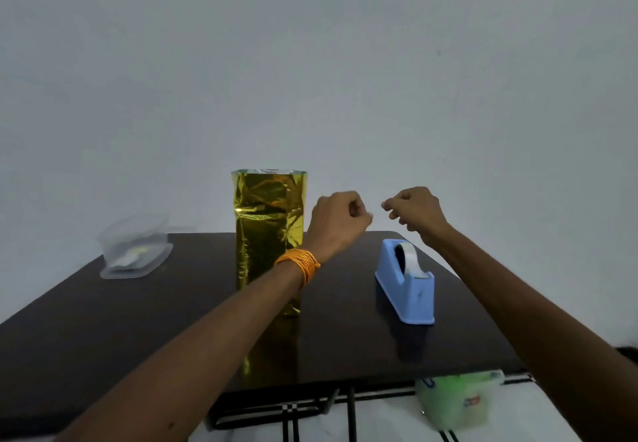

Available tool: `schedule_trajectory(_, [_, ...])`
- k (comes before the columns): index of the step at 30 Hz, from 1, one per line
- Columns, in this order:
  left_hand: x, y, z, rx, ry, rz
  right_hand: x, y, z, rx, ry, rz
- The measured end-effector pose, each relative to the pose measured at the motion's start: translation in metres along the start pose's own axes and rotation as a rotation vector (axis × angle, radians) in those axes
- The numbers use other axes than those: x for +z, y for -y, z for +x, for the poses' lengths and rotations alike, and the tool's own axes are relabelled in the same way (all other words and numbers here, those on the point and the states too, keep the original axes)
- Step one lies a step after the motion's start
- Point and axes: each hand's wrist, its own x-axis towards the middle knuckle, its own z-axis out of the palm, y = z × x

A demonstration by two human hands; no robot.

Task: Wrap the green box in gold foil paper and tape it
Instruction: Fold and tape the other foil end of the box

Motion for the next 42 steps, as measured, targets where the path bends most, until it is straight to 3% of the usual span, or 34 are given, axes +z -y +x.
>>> schedule_trajectory(5, [0.058, 0.017, -0.02, -0.223, 0.362, -0.143, -0.014, -0.07, -0.013, 0.173, -0.026, -0.017])
schedule_trajectory(12, [0.106, 0.018, -0.039, -0.338, 0.525, -0.196, -0.013, -0.112, -0.028, 0.31, 0.026, 0.028])
schedule_trajectory(17, [0.131, 0.019, -0.044, -0.267, 0.5, -0.176, -0.015, -0.118, -0.038, 0.452, 0.156, 0.232])
schedule_trajectory(24, [0.14, 0.029, -0.049, -0.205, 0.422, -0.188, -0.012, -0.115, -0.031, 0.539, 0.128, 0.332])
schedule_trajectory(38, [0.147, 0.036, -0.051, -0.201, 0.419, -0.252, -0.01, -0.121, -0.032, 0.486, 0.06, 0.3])
schedule_trajectory(42, [0.147, 0.037, -0.05, -0.211, 0.422, -0.257, -0.012, -0.114, -0.036, 0.495, 0.14, 0.323])
